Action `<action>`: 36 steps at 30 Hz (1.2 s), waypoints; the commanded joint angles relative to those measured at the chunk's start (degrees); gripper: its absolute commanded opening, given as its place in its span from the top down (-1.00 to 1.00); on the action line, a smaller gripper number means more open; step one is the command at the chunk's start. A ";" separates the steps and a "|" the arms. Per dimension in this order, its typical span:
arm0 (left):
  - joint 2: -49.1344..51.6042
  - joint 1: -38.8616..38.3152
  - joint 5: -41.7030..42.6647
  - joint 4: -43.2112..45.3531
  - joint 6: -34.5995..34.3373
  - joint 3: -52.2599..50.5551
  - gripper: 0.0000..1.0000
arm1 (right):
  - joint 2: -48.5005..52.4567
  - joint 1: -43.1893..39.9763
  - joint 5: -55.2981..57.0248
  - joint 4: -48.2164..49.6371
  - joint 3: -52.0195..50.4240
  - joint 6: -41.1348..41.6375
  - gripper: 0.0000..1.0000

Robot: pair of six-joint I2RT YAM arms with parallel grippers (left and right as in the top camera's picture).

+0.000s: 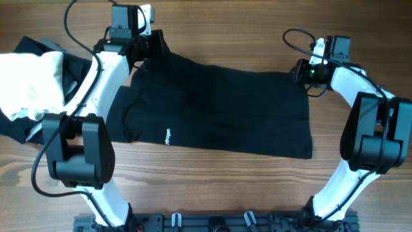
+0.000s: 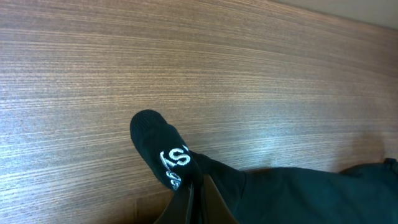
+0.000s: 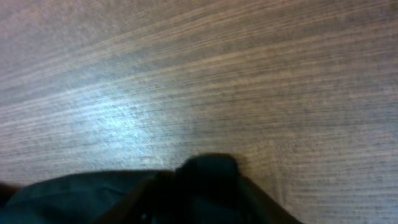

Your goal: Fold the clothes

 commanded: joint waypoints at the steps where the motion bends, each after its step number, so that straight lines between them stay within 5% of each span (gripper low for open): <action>1: -2.03 -0.22 0.50 -0.42 0.09 0.04 0.92 | 2.05 0.17 2.95 -1.29 -0.02 0.11 0.37; 3: -2.03 -0.22 0.50 -0.59 0.09 0.07 0.92 | 2.05 0.17 4.02 -1.16 0.00 0.17 0.83; 4: -2.03 -0.22 0.50 -0.76 0.09 0.04 0.92 | 2.03 0.11 4.17 -1.01 0.04 0.20 0.91; 19: -7.26 -0.22 -0.98 -3.82 0.13 0.04 0.92 | -11.39 -1.55 4.13 -9.49 0.63 4.72 0.91; 36: -9.09 -0.22 -14.56 -30.75 -0.17 -0.11 0.92 | -22.29 -1.55 14.14 -36.41 0.46 9.14 0.91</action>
